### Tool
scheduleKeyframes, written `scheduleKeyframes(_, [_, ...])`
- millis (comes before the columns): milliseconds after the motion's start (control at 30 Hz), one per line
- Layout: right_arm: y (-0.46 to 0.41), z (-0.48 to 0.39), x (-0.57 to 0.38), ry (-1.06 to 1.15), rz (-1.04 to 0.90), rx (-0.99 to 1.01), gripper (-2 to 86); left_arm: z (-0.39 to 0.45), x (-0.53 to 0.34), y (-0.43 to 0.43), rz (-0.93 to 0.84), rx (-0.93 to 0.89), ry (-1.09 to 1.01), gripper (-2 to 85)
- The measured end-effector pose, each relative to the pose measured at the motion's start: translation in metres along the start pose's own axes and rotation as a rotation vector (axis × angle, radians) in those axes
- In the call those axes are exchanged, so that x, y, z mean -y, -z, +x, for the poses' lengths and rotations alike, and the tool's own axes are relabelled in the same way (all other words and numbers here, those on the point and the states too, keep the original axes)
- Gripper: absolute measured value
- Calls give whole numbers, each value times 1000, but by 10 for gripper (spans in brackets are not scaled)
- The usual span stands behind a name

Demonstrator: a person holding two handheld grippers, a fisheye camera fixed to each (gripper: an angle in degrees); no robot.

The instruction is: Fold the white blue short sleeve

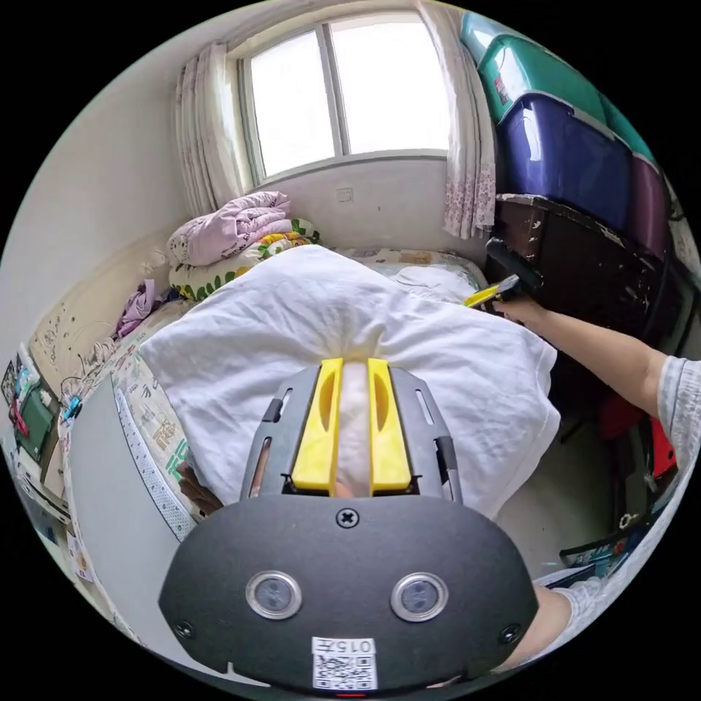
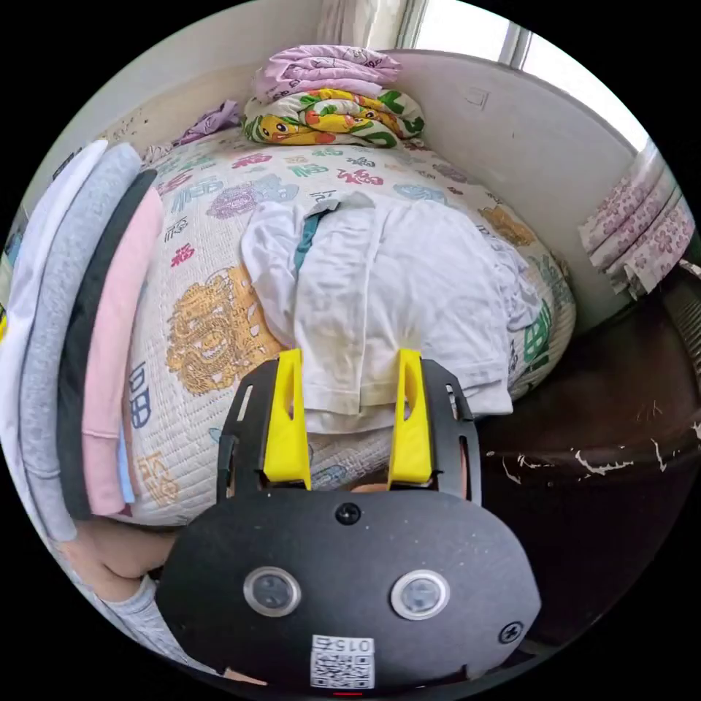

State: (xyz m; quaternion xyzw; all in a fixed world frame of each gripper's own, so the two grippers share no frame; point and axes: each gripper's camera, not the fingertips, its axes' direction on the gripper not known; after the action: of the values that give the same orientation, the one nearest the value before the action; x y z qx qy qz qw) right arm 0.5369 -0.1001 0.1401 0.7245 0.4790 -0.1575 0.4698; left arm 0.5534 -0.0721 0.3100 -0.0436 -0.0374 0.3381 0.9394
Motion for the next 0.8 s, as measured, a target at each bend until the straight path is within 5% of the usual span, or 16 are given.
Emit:
scheduleKeyframes(233, [37, 39, -41, -94, 115, 23, -1, -14, 4, 1, -24, -67, 49, 53])
scheduleKeyframes(467, [284, 101, -170, -114, 738, 287, -10, -23, -9, 36, 16, -81, 105, 40])
scheduleKeyframes(667, [492, 98, -360, 63, 1262, 470, -10, -10, -40, 137, 200, -355, 148, 96])
scheduleKeyframes(800, [553, 74, -485, 194, 1373, 643, -10, 14, -71, 224, 404, -638, 141, 120])
